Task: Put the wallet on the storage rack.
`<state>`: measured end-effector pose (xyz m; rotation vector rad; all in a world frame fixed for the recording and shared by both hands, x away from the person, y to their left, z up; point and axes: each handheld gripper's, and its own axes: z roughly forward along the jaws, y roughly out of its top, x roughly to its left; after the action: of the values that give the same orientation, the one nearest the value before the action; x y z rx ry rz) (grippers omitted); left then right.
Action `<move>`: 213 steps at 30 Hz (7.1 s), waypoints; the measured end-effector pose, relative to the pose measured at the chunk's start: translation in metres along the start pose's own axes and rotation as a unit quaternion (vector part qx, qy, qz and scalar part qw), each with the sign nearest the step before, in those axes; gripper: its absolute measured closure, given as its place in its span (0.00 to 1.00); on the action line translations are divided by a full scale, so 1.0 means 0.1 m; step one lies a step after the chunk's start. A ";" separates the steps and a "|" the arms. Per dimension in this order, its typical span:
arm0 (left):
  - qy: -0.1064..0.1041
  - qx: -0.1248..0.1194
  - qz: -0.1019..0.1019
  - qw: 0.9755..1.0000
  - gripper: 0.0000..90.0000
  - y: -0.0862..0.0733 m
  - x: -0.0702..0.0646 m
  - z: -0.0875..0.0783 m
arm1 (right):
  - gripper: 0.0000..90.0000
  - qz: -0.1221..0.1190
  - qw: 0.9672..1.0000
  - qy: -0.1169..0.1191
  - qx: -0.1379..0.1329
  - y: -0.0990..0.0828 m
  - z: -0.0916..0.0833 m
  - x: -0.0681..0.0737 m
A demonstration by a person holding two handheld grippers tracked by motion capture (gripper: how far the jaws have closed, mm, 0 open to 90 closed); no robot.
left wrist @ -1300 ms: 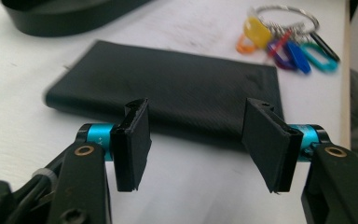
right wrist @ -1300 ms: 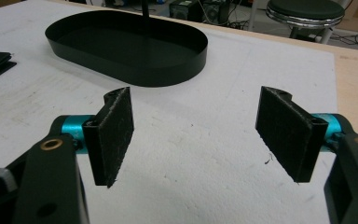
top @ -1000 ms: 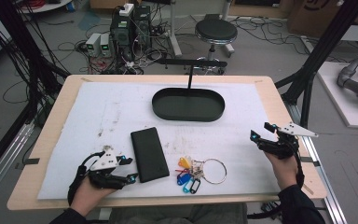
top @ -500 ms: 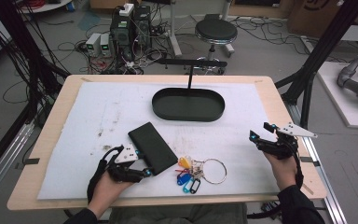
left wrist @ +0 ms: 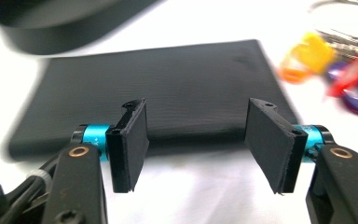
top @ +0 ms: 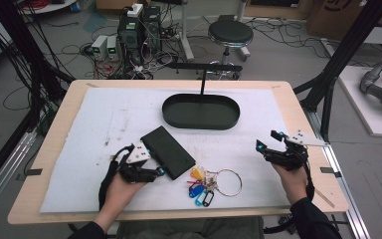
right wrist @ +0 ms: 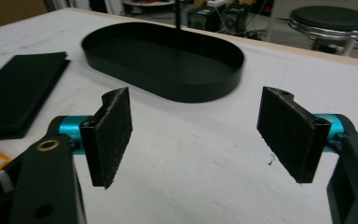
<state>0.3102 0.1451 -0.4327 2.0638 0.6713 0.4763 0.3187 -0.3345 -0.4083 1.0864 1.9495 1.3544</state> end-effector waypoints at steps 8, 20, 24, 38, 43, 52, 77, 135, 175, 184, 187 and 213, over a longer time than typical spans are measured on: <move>0.046 -0.021 -0.052 0.997 0.40 0.00 0.59 -0.06 | 0.30 -0.030 0.999 0.044 0.002 0.10 0.16 0.38; 0.027 0.005 -0.127 0.992 0.40 -0.12 0.95 0.26 | 0.29 -0.057 0.997 0.057 0.010 0.11 0.25 0.53; 0.004 0.007 -0.112 0.994 0.63 -0.10 0.90 0.24 | 0.29 -0.080 0.995 0.059 0.011 0.13 0.27 0.61; 0.018 0.015 -0.132 0.991 0.78 -0.23 0.70 0.00 | 0.33 -0.163 0.975 0.140 0.056 0.17 0.65 1.42; 0.014 0.017 -0.147 0.989 0.69 -0.28 0.72 -0.02 | 0.44 -0.213 0.960 0.158 0.087 0.11 0.84 1.71; 0.021 0.024 -0.166 0.986 0.56 -0.31 0.75 -0.01 | 0.50 -0.259 0.936 0.172 0.164 0.06 1.08 2.00; 0.021 -0.106 -0.035 0.994 0.43 0.00 0.66 -0.04 | 0.91 -0.110 0.955 0.244 0.125 0.56 0.90 1.16; -0.120 -0.124 0.037 0.984 0.39 0.13 0.44 0.16 | 0.85 -0.168 0.927 0.314 0.115 0.50 0.92 0.60; -0.092 -0.226 0.018 0.970 0.83 0.83 0.43 0.54 | 0.60 -0.077 0.988 0.117 -0.067 0.63 0.23 0.02; -0.057 -0.222 -0.001 0.973 0.83 0.93 0.66 0.74 | 0.59 -0.045 0.993 0.063 -0.088 0.56 0.11 -0.13; -0.052 -0.222 -0.007 0.974 0.83 0.96 0.72 0.84 | 0.61 -0.045 0.993 0.062 -0.091 0.55 0.10 -0.15; -0.024 -0.185 -0.032 0.982 0.82 0.82 0.96 1.49 | 0.61 -0.045 0.993 0.059 -0.090 0.52 0.11 -0.15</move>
<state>0.4919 0.0727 -0.4352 1.6945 0.5697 0.4729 0.3523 -0.3319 -0.3639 0.8415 1.8920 1.5403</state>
